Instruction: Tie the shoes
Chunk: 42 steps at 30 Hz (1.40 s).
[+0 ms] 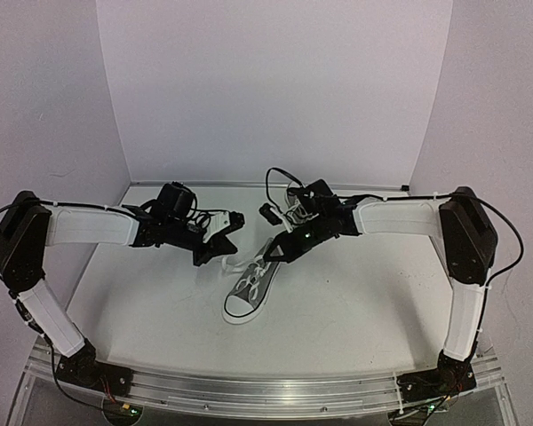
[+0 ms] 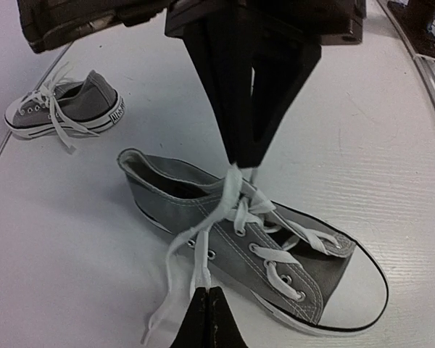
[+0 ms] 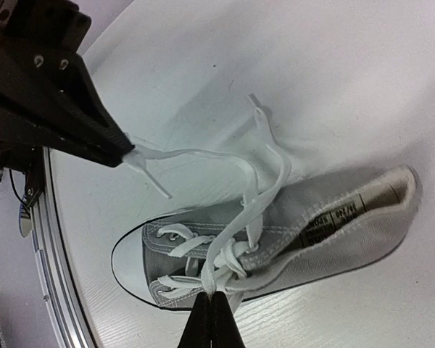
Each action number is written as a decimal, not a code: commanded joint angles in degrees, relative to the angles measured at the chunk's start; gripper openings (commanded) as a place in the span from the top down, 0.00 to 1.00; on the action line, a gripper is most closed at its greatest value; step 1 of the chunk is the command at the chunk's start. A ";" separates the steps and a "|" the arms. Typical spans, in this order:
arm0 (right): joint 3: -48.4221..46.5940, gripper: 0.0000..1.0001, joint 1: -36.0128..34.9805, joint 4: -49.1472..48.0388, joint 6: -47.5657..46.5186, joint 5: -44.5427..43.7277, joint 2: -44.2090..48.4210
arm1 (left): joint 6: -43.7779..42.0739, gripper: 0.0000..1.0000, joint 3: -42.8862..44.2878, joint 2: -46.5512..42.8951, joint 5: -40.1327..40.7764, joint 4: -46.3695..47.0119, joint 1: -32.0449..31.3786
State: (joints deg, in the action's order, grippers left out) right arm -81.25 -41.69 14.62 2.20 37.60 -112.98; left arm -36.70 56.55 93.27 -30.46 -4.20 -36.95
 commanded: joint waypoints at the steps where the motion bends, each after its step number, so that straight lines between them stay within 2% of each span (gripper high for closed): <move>1: -3.44 1.00 -1.10 -0.74 -1.60 2.53 -1.70 | -0.11 1.00 6.35 4.46 1.67 2.31 -0.67; 10: -2.61 1.00 -1.64 -0.77 -1.71 -0.01 -1.14 | -2.47 1.00 12.61 12.88 -4.56 3.76 -0.60; 17: -1.12 1.00 -1.56 -0.91 -1.71 -1.65 0.07 | -6.58 1.00 13.59 14.68 -14.42 -0.31 -0.67; 26: -0.23 1.00 -1.55 -0.88 -1.75 -2.86 0.39 | -8.78 1.00 12.13 13.80 -20.06 -4.61 -0.67; 30: 0.01 1.00 -1.55 -0.74 -1.75 -1.31 0.69 | -7.38 1.00 12.57 14.63 -18.50 -4.00 -0.76; 33: 1.38 1.00 -1.55 -0.82 -3.75 0.08 2.00 | -5.02 1.00 12.30 15.07 -14.58 -0.61 -0.73; 37: 2.76 1.00 -1.55 -0.84 -5.00 1.34 2.75 | -3.69 1.00 14.86 17.41 -10.85 -0.70 -0.76; 42: 2.63 1.00 -1.55 -0.96 -5.28 1.68 2.41 | -6.69 1.00 15.48 18.89 -12.00 -1.53 -1.14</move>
State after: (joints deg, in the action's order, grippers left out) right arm -78.61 -43.18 14.46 -1.52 37.84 -113.10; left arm -41.86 69.62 111.04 -42.56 -5.92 -37.59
